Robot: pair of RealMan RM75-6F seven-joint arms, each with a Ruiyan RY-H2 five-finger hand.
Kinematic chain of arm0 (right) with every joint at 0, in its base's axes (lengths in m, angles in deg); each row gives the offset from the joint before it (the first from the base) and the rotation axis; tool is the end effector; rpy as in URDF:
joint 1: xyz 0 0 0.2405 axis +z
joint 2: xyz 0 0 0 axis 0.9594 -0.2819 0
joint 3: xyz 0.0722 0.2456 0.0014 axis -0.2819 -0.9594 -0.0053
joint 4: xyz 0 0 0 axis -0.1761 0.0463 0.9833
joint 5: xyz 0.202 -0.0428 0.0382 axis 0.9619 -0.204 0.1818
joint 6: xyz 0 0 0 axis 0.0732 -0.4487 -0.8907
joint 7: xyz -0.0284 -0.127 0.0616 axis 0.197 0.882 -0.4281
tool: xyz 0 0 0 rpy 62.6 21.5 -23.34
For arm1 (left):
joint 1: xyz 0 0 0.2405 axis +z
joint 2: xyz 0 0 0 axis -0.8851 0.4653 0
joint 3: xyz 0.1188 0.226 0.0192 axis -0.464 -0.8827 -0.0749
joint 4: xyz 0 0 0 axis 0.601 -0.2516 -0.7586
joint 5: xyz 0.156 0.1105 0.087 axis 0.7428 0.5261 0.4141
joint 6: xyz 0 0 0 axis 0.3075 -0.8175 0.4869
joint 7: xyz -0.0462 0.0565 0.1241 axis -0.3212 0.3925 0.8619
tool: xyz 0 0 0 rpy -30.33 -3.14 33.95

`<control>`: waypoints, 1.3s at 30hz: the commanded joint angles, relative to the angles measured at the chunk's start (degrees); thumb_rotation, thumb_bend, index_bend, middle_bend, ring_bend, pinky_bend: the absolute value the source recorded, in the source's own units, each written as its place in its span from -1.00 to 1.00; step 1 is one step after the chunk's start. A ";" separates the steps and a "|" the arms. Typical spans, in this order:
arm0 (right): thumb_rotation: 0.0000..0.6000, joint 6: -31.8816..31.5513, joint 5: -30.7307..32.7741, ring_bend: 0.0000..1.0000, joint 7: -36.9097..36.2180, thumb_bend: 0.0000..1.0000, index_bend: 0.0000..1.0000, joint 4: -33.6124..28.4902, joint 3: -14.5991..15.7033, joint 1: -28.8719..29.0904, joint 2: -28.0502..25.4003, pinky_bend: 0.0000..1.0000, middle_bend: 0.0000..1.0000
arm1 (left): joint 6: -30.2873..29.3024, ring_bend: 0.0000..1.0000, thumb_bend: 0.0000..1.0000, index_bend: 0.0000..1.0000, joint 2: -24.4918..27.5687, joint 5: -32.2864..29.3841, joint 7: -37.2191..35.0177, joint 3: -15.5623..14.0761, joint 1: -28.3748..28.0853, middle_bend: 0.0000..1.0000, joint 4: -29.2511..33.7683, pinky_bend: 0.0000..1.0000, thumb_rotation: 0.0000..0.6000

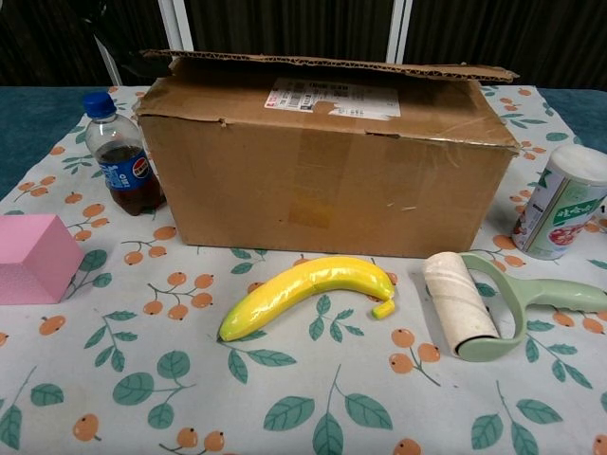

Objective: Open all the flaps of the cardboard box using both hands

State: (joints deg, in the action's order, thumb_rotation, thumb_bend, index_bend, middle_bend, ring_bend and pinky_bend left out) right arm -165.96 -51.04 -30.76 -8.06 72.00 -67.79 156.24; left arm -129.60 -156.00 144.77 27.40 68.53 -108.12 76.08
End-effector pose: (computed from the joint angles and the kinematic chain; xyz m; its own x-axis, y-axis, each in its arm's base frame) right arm -0.3209 -0.2008 0.1512 0.3476 -0.0174 0.9375 -0.9272 0.1425 0.3464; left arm -0.0696 0.3465 0.0888 0.5323 0.0387 0.8457 0.7680 -0.4425 -0.4631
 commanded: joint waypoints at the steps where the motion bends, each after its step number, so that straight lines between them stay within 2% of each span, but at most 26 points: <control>1: 1.00 -0.08 -0.03 -1.00 0.05 -0.55 -1.00 -0.15 0.03 -0.02 -0.05 -0.53 -1.00 | -0.05 -1.00 -0.50 -1.00 -1.69 -0.47 -0.36 0.14 -1.82 -1.00 -2.46 -1.00 1.00; 7: 1.00 0.12 0.06 -1.00 -0.05 -0.55 -1.00 -0.29 0.10 0.04 -0.15 -0.53 -1.00 | 0.51 -1.00 -0.46 -1.00 -4.09 -1.07 0.03 0.37 -5.11 -1.00 -6.87 -1.00 1.00; 17: 1.00 0.54 0.51 -1.00 -0.44 -0.55 -1.00 -0.25 0.13 0.09 -0.31 -0.53 -1.00 | 2.34 -1.00 -0.40 -1.00 -7.78 -1.87 -0.95 4.41 -12.88 -1.00 -19.00 -1.00 1.00; 22: 1.00 1.38 1.31 -1.00 -1.13 -0.55 -1.00 -0.65 0.04 0.18 -0.72 -0.53 -1.00 | 4.78 -1.00 -0.40 -1.00 -9.63 -2.84 -1.69 5.60 -16.96 -1.00 -27.49 -1.00 1.00; 27: 1.00 1.81 1.77 -1.00 -1.33 -0.55 -1.00 -0.75 0.02 0.24 -0.93 -0.53 -1.00 | 7.82 -1.00 -0.40 -1.00 -12.03 -3.25 -2.53 5.44 -20.42 -1.00 -36.05 -1.00 1.00; 35: 1.00 2.67 3.12 -1.00 -1.61 -0.55 -1.00 -0.97 -0.28 0.43 -1.15 -0.53 -1.00 | 12.73 -1.00 -0.40 -1.00 -19.07 -2.65 -5.33 4.72 -26.47 -1.00 -54.14 -1.00 1.00; 39: 1.00 3.22 4.00 -1.00 -1.61 -0.52 -1.00 -0.98 -0.42 0.53 -1.18 -0.53 -1.00 | 15.16 -1.00 -0.40 -1.00 -21.76 -3.27 -6.75 4.70 -28.49 -1.00 -60.23 -0.94 1.00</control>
State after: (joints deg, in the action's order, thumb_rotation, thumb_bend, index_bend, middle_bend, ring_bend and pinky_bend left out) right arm -162.85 -47.17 -32.38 -9.03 71.63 -67.29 155.08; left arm -116.91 -175.03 141.95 22.23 73.34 -134.30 20.00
